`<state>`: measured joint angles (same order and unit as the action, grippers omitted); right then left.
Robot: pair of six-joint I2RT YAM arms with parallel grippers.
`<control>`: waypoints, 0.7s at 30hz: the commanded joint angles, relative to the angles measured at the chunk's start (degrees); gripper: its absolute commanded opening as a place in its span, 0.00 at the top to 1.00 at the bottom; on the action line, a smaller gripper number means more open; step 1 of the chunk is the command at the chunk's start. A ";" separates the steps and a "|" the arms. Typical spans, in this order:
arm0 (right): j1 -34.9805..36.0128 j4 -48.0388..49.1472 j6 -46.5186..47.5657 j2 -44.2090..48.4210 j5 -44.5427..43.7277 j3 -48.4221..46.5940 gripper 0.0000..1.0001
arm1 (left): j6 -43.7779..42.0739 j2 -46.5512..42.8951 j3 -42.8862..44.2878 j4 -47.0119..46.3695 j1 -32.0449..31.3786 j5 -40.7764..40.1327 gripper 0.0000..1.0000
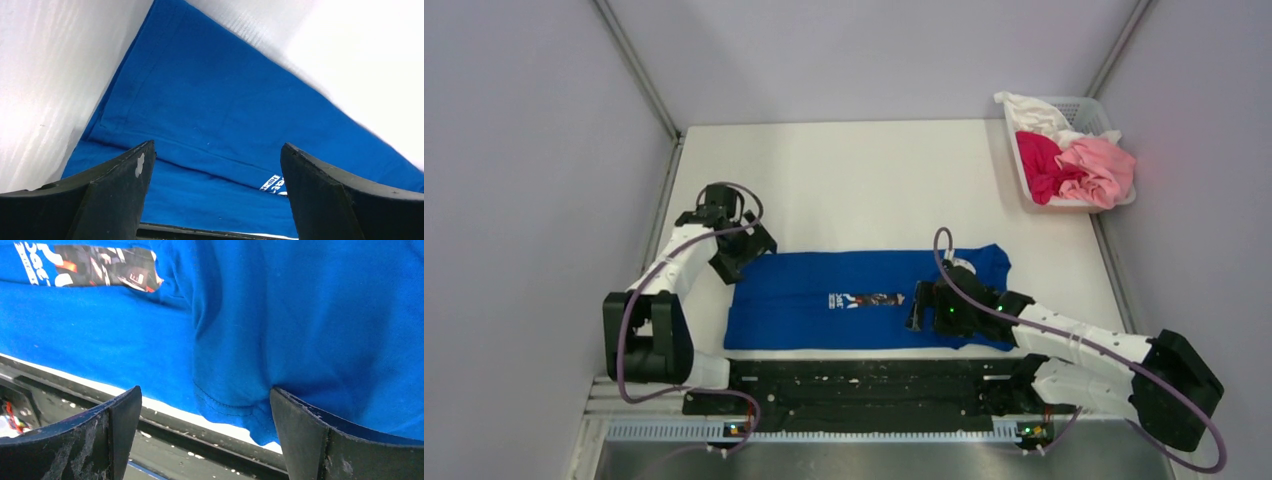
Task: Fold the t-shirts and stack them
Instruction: Rotate the tshirt 90 degrees
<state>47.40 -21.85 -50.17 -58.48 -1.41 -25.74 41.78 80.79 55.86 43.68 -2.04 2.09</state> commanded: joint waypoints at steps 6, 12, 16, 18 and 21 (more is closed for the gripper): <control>-3.49 1.16 -2.78 0.18 -2.11 2.52 0.01 | -0.85 2.72 -4.30 -7.00 -0.65 3.37 0.01; -18.70 6.43 4.39 -6.80 0.50 1.06 0.01 | 1.37 5.45 -9.04 -9.74 -1.86 3.65 0.01; -26.62 10.80 11.44 -21.00 -0.99 -7.85 0.01 | 4.06 6.37 -10.98 -9.96 -4.68 3.91 0.01; -29.07 12.43 13.68 -29.68 -0.28 -15.24 0.01 | 5.75 6.18 -12.33 -10.73 -6.06 5.28 0.01; -30.75 13.30 16.55 -41.85 1.09 -29.07 0.01 | 8.55 5.44 -14.03 -11.01 -8.80 6.99 0.01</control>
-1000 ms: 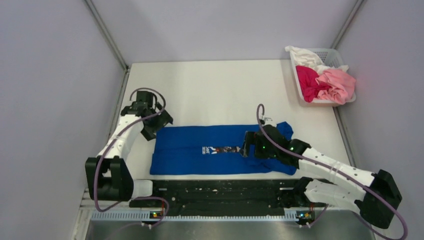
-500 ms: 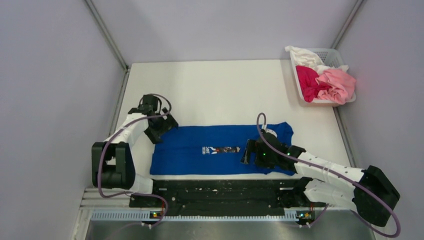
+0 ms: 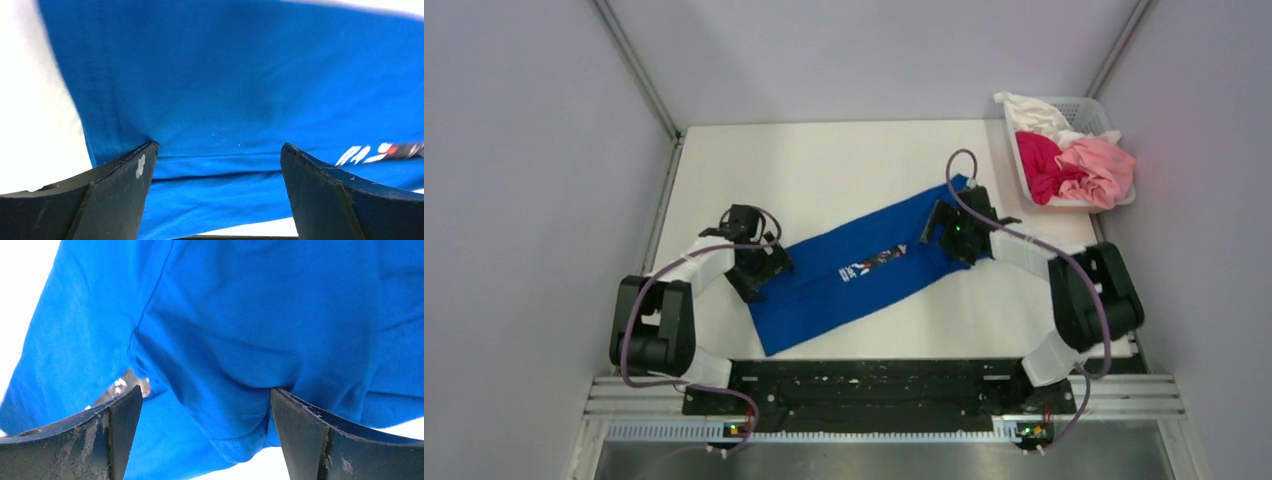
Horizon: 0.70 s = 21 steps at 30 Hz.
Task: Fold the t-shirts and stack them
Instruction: Rotate the tshirt 90 degrees
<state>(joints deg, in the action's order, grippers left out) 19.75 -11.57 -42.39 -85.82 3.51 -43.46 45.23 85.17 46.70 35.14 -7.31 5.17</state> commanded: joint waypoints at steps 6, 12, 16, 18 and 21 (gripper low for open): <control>-2.83 -7.02 18.24 -42.38 -4.13 -51.60 0.01 | 16.72 -4.17 -8.93 -4.50 -13.38 5.26 0.01; 1.55 -10.71 23.51 -56.78 0.68 -75.59 0.01 | 28.63 -6.05 -9.23 -13.17 -27.38 2.22 0.01; 5.36 -11.19 24.39 -61.21 1.20 -83.95 0.01 | 27.32 -2.16 -4.61 -13.78 -33.62 1.34 0.01; 6.93 -11.65 25.96 -61.90 -2.82 -87.76 0.01 | 25.72 -0.76 -1.64 -12.94 -35.34 1.21 0.01; 7.67 -13.45 26.31 -61.12 -6.54 -92.16 0.01 | 23.41 -1.77 1.60 -10.51 -37.66 -1.80 0.01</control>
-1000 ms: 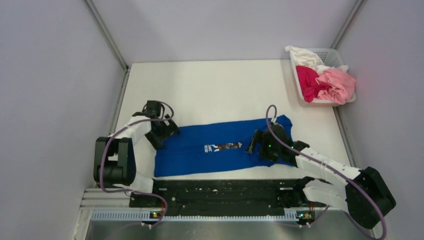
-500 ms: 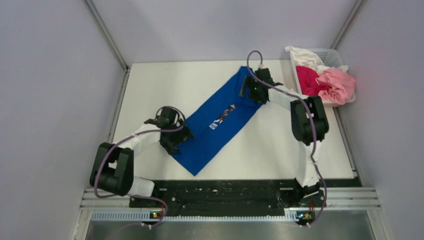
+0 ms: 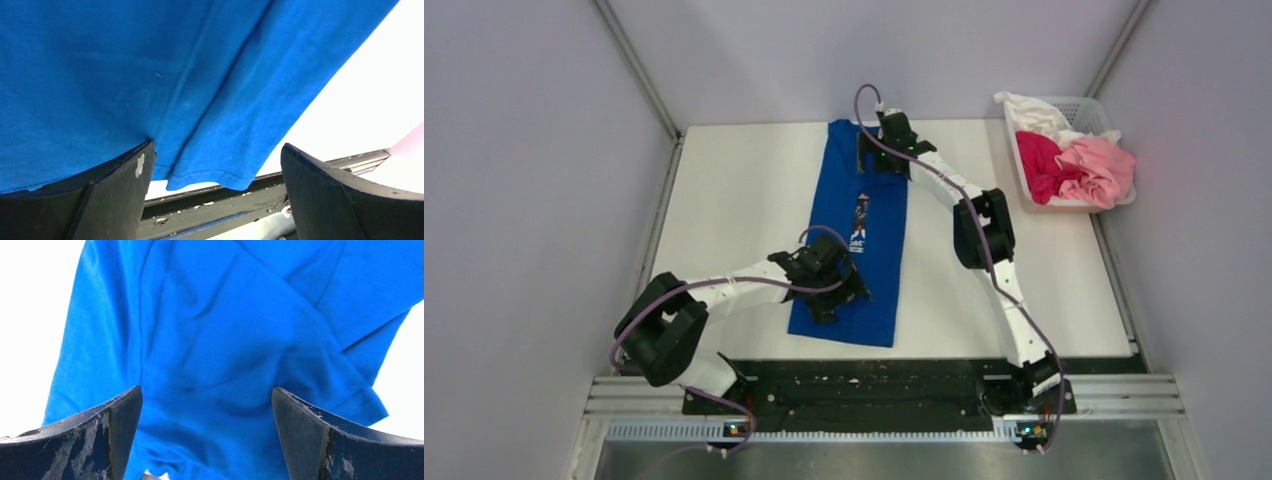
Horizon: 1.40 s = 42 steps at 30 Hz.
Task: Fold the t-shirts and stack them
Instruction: Rotate the tshirt 90 degrees, then grab the bottom of the folded rectangular tshirt with both arms
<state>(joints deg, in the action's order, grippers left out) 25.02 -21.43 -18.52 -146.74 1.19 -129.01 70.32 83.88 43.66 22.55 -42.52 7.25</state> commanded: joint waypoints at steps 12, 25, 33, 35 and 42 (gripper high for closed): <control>3.36 -4.39 7.38 30.13 -11.05 14.40 0.01 | -8.11 -21.59 3.63 25.91 -1.18 -29.33 0.01; 26.20 9.94 -15.82 77.17 -2.05 88.74 0.12 | -20.96 -18.73 -8.41 17.45 15.00 -7.59 0.37; 34.75 11.89 -21.43 80.80 3.05 97.27 0.24 | -20.14 -14.07 -12.11 13.04 14.99 -5.44 0.63; 36.10 13.85 -21.25 79.34 2.20 97.97 0.27 | -20.25 -12.38 -11.88 12.29 14.93 -5.17 0.71; 37.19 19.39 -21.26 69.29 -0.89 97.66 0.37 | -20.58 -9.35 -11.24 11.34 14.98 -4.84 1.00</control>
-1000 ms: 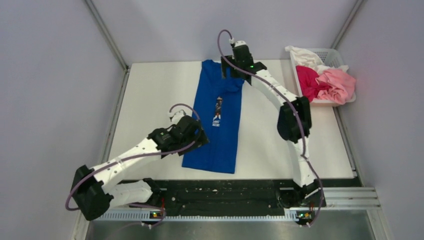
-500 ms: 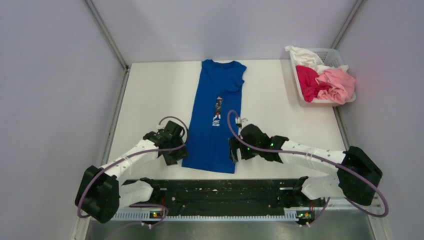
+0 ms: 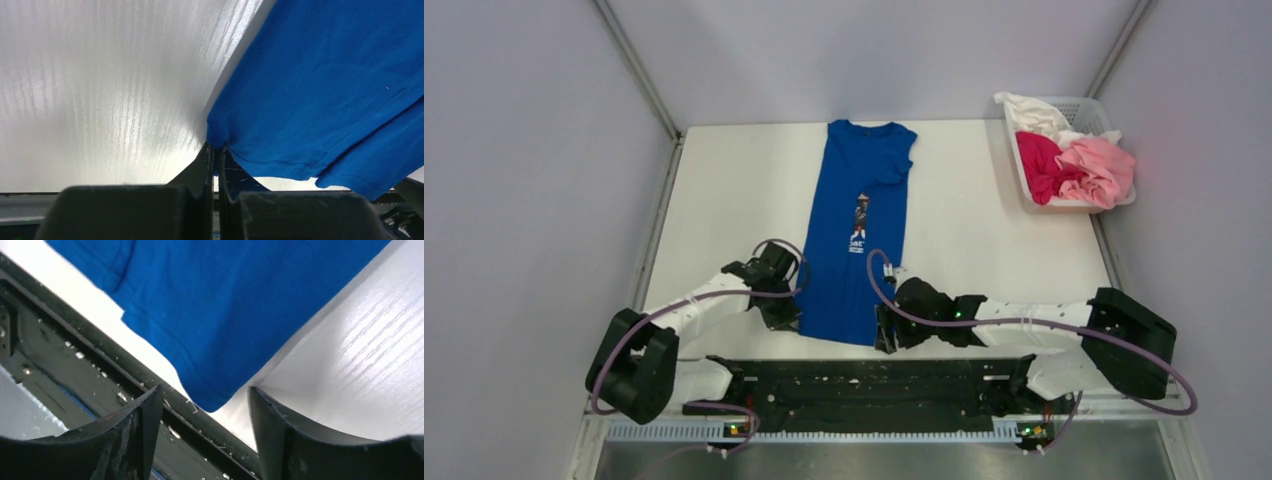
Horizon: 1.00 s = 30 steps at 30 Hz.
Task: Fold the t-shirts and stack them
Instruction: Grab the bottom of the folded rectangular tshirt with both arms, then fold the folded rectangular tshirt in 1/3 of the way
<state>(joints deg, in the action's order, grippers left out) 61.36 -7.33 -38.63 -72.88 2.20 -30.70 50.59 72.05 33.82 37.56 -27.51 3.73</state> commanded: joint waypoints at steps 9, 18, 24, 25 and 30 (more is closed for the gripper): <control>4.11 6.82 -2.53 -1.32 -3.43 2.55 1.00 | 1.58 -9.38 -8.35 -1.30 -1.06 2.38 1.00; 5.69 10.29 -8.02 7.73 -0.22 7.24 1.00 | 8.77 -16.72 -8.35 -1.17 -10.29 2.12 1.00; -3.83 5.60 -3.23 7.65 2.37 -0.23 1.00 | 3.46 -7.68 7.82 -2.31 -10.06 -6.12 1.00; -5.61 5.47 -1.83 7.68 3.23 -1.47 1.00 | 2.40 -5.41 10.94 -1.91 -9.72 -7.96 1.00; -16.81 5.44 2.49 4.53 5.68 -8.58 1.00 | -3.08 8.63 25.77 -2.09 -5.06 -9.60 1.00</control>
<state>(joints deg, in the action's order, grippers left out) 52.01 -3.38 -40.60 -66.37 5.19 -32.47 52.80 72.38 50.33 37.32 -35.97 -1.56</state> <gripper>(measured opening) 0.017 0.021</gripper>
